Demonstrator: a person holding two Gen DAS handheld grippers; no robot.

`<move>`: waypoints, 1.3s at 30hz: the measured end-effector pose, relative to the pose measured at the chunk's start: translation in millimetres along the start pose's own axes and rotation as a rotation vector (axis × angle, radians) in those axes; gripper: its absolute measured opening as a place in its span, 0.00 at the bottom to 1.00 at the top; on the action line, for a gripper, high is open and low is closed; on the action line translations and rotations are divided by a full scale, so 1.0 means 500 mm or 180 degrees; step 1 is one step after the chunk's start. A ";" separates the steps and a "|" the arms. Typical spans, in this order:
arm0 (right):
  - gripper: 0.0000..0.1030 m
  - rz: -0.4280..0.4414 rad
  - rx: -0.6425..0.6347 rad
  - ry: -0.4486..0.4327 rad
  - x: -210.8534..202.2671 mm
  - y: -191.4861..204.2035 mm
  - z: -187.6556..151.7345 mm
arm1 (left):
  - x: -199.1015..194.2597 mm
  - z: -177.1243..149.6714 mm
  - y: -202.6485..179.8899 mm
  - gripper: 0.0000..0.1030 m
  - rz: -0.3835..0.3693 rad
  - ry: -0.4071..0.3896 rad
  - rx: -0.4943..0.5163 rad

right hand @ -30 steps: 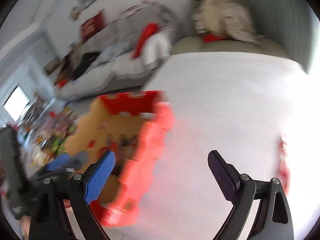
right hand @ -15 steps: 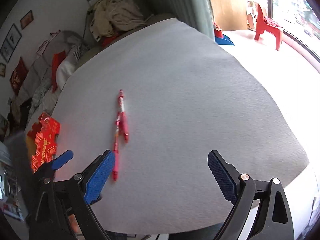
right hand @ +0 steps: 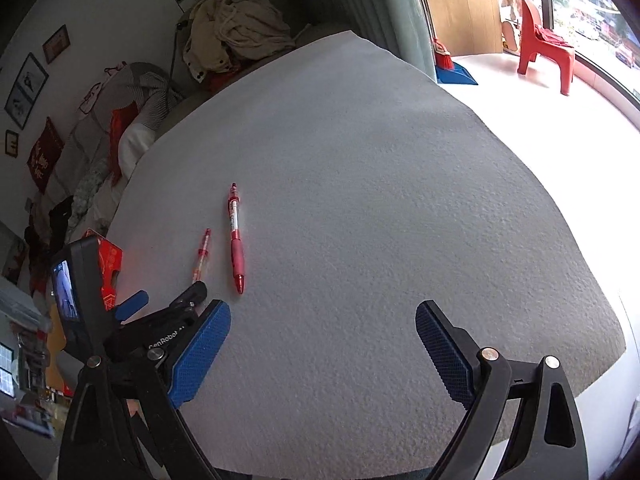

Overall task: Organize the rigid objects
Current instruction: 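Move both tools back over the table toward the last red pens, then grasp a red pen with the right tool while the left tool grasps another red pen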

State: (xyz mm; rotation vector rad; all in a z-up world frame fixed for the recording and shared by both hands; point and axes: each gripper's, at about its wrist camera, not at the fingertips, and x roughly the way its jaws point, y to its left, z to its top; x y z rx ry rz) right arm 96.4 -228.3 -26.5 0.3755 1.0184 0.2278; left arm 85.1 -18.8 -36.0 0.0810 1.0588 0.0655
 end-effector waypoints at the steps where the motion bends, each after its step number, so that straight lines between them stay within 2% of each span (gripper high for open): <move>1: 0.92 -0.0004 -0.0062 0.0025 0.013 0.013 0.011 | 0.002 0.002 0.005 1.00 0.0003 0.0004 -0.0027; 6: 0.92 -0.0084 -0.0443 0.0139 0.097 0.098 0.070 | 0.001 0.007 -0.001 1.00 0.0054 -0.0070 0.0073; 10: 0.89 -0.0181 -0.0853 0.0347 0.184 0.174 0.096 | 0.002 -0.001 0.004 1.00 0.0005 -0.0080 -0.0006; 12: 0.66 -0.0180 -0.0972 0.0479 0.224 0.196 0.102 | 0.000 -0.008 0.010 1.00 -0.0055 -0.0106 -0.0040; 14: 0.56 -0.0177 -0.1058 0.0633 0.255 0.210 0.102 | 0.006 -0.008 0.020 1.00 -0.0122 -0.0128 -0.0068; 16: 0.51 -0.0406 -0.1356 0.0583 0.266 0.238 0.099 | 0.007 -0.005 0.020 1.00 -0.0151 -0.0118 -0.0093; 17: 0.41 -0.0467 -0.1459 0.0594 0.268 0.245 0.097 | 0.006 -0.003 0.018 1.00 -0.0148 -0.0121 -0.0090; 18: 0.27 -0.0507 -0.1553 0.0573 0.267 0.248 0.094 | 0.007 -0.003 0.016 1.00 -0.0140 -0.0130 -0.0082; 19: 0.16 -0.0473 -0.1608 0.0574 0.263 0.248 0.090 | 0.007 -0.001 0.011 1.00 -0.0142 -0.0140 -0.0066; 20: 0.10 -0.0505 -0.1636 0.0595 0.257 0.241 0.085 | 0.008 -0.002 0.008 1.00 -0.0149 -0.0148 -0.0053; 24: 0.10 -0.0470 -0.1541 0.0651 0.218 0.185 0.066 | 0.010 0.000 -0.016 1.00 -0.0243 -0.0187 0.0057; 27: 0.10 -0.0308 -0.1227 0.0694 0.178 0.116 0.049 | 0.010 0.000 -0.031 1.00 -0.0262 -0.0236 0.0051; 30: 0.10 -0.0192 -0.1029 0.0710 0.150 0.074 0.029 | 0.013 0.011 -0.037 1.00 -0.0274 -0.0179 0.0081; 32: 0.10 -0.0212 -0.1037 0.0684 0.144 0.072 0.021 | 0.012 0.020 -0.041 0.99 -0.0303 -0.0080 0.0122; 34: 0.10 -0.0265 -0.1084 0.0640 0.139 0.076 0.011 | 0.005 0.023 -0.049 0.88 -0.0355 -0.0046 0.0173; 35: 0.10 -0.0287 -0.1094 0.0627 0.140 0.081 0.013 | -0.006 0.025 -0.059 0.62 -0.0415 -0.0066 0.0271; 36: 0.10 -0.0290 -0.1074 0.0613 0.136 0.083 0.010 | -0.018 0.022 -0.069 0.22 -0.0473 -0.0098 0.0384; 37: 0.10 -0.0256 -0.1033 0.0614 0.134 0.083 0.008 | -0.026 0.021 -0.078 0.14 -0.0526 -0.0092 0.0484; 39: 0.10 -0.0178 -0.0943 0.0592 0.125 0.074 0.004 | -0.033 0.015 -0.085 0.13 -0.0574 -0.0035 0.0561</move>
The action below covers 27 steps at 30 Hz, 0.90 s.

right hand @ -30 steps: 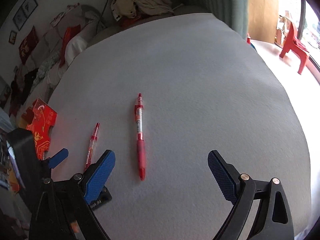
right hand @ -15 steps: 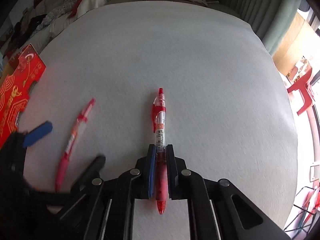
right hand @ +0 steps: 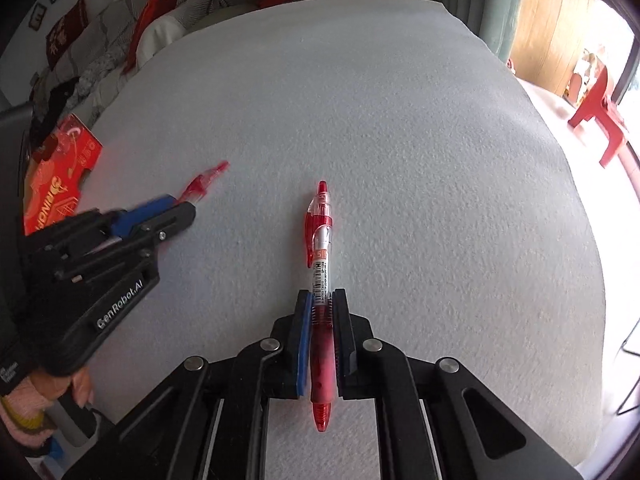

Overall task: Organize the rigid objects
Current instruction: 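Grasp a red pen with the right tool while the left tool grasps another red pen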

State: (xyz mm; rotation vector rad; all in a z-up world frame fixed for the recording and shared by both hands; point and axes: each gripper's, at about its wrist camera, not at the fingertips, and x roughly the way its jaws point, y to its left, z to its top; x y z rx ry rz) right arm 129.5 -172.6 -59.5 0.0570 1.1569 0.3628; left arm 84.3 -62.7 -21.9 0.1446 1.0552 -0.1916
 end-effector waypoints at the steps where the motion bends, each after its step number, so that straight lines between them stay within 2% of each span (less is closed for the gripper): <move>1: 0.10 0.0022 0.0042 -0.0039 -0.010 -0.005 -0.007 | -0.005 -0.005 0.003 0.13 -0.0039 0.0017 -0.0033; 3: 0.10 0.0061 0.0122 -0.0135 -0.029 -0.007 -0.015 | -0.020 -0.015 0.016 0.13 -0.0139 -0.0009 -0.0141; 7: 0.10 0.0137 0.0293 -0.0318 -0.064 -0.008 -0.025 | -0.083 -0.043 0.041 0.13 -0.0213 -0.0235 -0.0387; 11: 0.10 0.0200 0.0379 -0.0471 -0.099 0.001 -0.037 | -0.138 -0.063 0.053 0.14 -0.0174 -0.0416 -0.0535; 20: 0.10 0.0235 0.0406 -0.0516 -0.121 0.038 -0.047 | -0.200 -0.070 -0.013 0.14 0.0047 -0.0640 -0.0092; 27: 0.10 0.0202 0.0353 -0.0563 -0.142 0.054 -0.056 | -0.216 -0.086 -0.014 0.14 -0.0014 -0.0715 -0.0050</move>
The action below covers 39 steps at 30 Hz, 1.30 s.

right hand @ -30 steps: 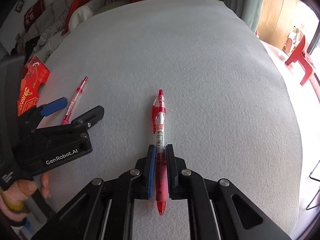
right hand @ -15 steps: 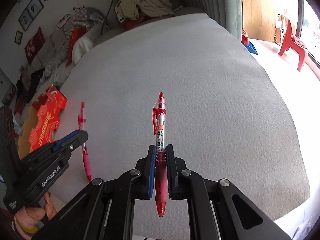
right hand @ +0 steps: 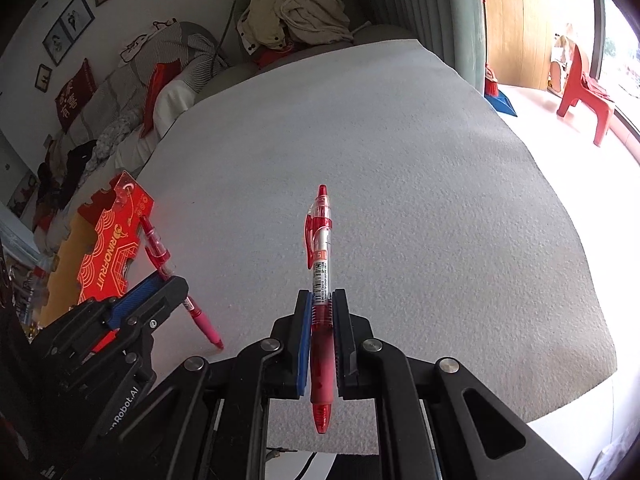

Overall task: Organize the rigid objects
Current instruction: 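Grasp a red pen with the right tool while the left tool grasps another red pen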

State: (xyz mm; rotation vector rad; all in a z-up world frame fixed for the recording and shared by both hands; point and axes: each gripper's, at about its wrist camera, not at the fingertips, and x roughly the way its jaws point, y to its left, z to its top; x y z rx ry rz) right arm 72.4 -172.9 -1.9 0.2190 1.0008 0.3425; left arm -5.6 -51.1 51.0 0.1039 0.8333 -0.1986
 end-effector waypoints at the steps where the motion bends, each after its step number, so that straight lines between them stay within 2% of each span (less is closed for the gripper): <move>1: 0.10 -0.0005 -0.0006 -0.0006 -0.001 0.003 0.000 | -0.003 0.000 0.006 0.14 -0.0005 -0.0013 -0.0021; 18: 0.10 -0.0056 -0.0147 -0.0026 -0.014 0.053 -0.005 | -0.052 -0.016 0.035 0.14 -0.0028 -0.0173 -0.0168; 21: 0.10 -0.0062 -0.0155 -0.0024 -0.015 0.055 -0.006 | -0.043 -0.019 0.045 0.14 -0.0012 -0.0143 -0.0225; 23: 0.10 -0.0048 -0.0128 -0.0006 -0.013 0.053 -0.007 | -0.015 -0.018 0.058 0.14 -0.0066 0.0030 -0.0290; 25: 0.10 -0.0035 -0.0097 0.0018 -0.010 0.049 -0.006 | 0.014 -0.017 0.069 0.19 -0.0114 0.0174 -0.0392; 26: 0.10 -0.0034 -0.0085 0.0018 -0.009 0.047 -0.007 | 0.029 -0.015 0.072 0.33 -0.0124 0.0220 -0.0456; 27: 0.10 -0.0033 -0.0079 0.0018 -0.009 0.045 -0.009 | 0.046 -0.011 0.072 0.54 -0.0102 0.0251 -0.0510; 29: 0.10 -0.0026 -0.0062 0.0035 -0.008 0.041 -0.013 | 0.071 0.000 0.061 0.68 -0.0028 0.0252 -0.0499; 32: 0.10 -0.0032 -0.0030 0.0069 -0.004 0.030 -0.012 | 0.125 0.019 0.027 0.68 0.0196 0.0338 -0.0301; 37: 0.10 -0.0028 0.0039 0.0068 -0.006 0.005 -0.006 | 0.214 0.014 0.033 0.68 0.0321 0.0697 -0.0473; 38: 0.10 -0.0026 0.0047 0.0068 -0.006 0.002 -0.003 | 0.219 0.016 0.027 0.70 0.0417 0.0601 -0.0403; 39: 0.10 -0.0024 0.0052 0.0068 -0.006 0.000 -0.002 | 0.226 0.017 0.025 0.71 0.0432 0.0624 -0.0370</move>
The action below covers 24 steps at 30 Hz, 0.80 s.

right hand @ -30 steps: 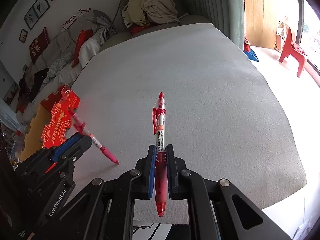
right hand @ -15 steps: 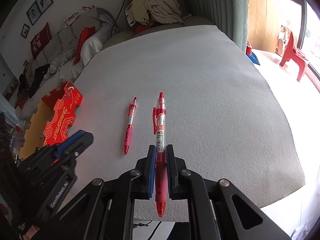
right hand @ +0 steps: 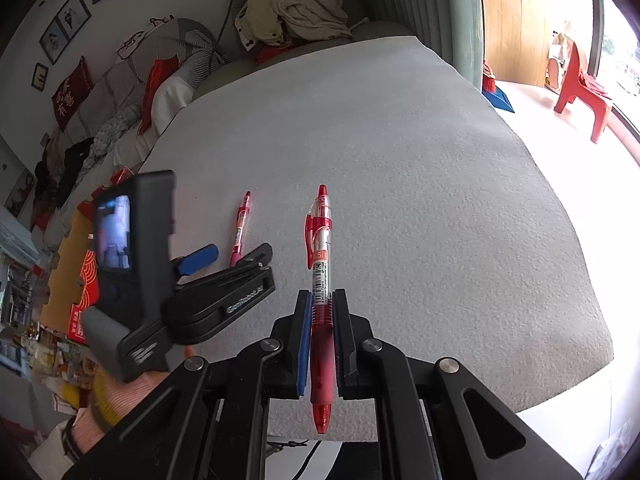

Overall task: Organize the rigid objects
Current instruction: 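Grasp a red pen with the right tool while the left tool grasps another red pen, then carry both red pens with both tools over the box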

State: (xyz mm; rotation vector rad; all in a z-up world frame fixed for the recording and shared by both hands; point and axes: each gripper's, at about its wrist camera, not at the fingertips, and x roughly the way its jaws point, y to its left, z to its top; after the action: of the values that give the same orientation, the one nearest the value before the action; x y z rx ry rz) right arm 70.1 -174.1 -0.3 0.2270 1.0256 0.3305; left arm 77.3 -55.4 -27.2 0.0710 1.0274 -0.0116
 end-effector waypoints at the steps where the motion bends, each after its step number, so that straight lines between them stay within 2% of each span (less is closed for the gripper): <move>1: 0.10 0.0004 0.0009 0.0000 0.001 -0.002 0.001 | 0.004 0.003 -0.001 0.71 -0.0018 0.0004 -0.0008; 2: 0.10 0.0010 0.0017 0.0003 0.002 -0.003 0.002 | 0.007 0.007 -0.002 0.70 -0.0032 0.0017 -0.0012; 3: 0.10 0.0014 0.0023 0.0003 0.003 -0.002 0.003 | 0.010 0.010 -0.003 0.61 -0.0061 0.0030 -0.0002; 4: 0.10 0.0018 0.0026 0.0002 0.003 -0.002 0.003 | 0.008 0.011 -0.005 0.46 -0.0087 0.0022 0.0032; 5: 0.10 0.0021 0.0024 -0.0005 0.002 -0.001 0.003 | 0.005 0.012 -0.008 0.11 -0.0147 0.0020 0.0134; 8: 0.10 -0.0005 -0.0009 -0.0065 -0.005 0.003 0.003 | -0.005 -0.001 0.013 0.10 -0.0513 0.0049 0.0016; 11: 0.10 -0.0001 -0.0024 -0.0099 -0.010 0.008 0.005 | -0.031 -0.023 0.038 0.10 -0.0692 -0.0071 -0.0172; 17: 0.10 0.0023 -0.0071 -0.0122 -0.009 0.029 0.010 | -0.101 -0.050 0.080 0.10 -0.0736 -0.0333 -0.0292; 24: 0.10 0.0042 -0.0172 -0.0105 -0.008 0.063 0.012 | -0.167 -0.053 0.094 0.10 -0.0691 -0.0573 -0.0156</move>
State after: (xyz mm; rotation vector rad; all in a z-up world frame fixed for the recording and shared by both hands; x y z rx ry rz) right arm 68.1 -146.5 16.6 0.1900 0.9819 0.3651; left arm 13.5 -8.7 33.1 -0.0852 0.8509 -0.1873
